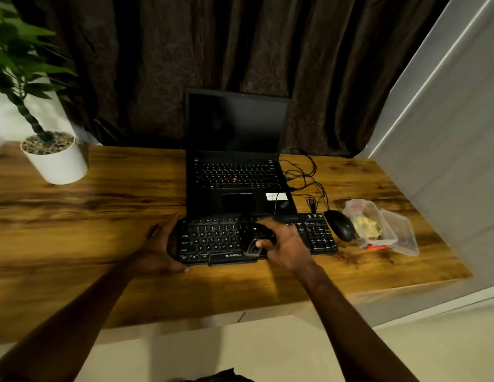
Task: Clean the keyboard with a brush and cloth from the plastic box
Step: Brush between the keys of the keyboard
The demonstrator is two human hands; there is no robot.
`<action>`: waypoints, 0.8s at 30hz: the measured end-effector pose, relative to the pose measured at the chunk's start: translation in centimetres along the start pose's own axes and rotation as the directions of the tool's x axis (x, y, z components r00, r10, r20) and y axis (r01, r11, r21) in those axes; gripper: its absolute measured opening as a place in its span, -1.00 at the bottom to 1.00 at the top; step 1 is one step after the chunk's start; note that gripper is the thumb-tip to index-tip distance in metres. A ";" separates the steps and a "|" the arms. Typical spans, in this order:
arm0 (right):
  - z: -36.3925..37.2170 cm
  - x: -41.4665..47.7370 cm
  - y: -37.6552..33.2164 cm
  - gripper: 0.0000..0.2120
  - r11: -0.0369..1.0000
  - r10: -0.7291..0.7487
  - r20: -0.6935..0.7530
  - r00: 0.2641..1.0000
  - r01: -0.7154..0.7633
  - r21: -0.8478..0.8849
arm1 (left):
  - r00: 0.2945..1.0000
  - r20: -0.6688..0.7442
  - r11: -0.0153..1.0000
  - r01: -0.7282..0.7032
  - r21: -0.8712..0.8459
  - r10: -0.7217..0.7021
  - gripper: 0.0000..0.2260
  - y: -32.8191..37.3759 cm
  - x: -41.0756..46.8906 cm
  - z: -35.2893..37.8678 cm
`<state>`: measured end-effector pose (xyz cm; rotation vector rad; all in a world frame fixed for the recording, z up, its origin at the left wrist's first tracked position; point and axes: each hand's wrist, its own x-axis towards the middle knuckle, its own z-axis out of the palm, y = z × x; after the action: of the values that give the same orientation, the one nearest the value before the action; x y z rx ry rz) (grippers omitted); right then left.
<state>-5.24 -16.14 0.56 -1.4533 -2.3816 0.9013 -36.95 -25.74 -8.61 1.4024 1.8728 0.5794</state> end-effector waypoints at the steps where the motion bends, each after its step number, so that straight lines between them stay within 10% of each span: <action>1: 0.5 -0.2 -0.8 -0.49 1.000 -0.007 0.014 1.000 0.008 -0.012 | 0.999 0.023 1.000 -0.021 -0.015 0.021 0.36 0.8 -0.3 -0.3; 24: 6.6 2.0 -6.5 -0.50 0.995 -0.076 0.055 0.996 0.073 0.070 | 0.990 -0.014 0.989 -0.141 -0.032 0.141 0.30 -0.3 0.5 -0.1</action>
<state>-14.07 -19.16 -1.05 -1.3218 -2.4032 1.0087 -37.33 -25.37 -8.88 1.5213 1.7744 0.6858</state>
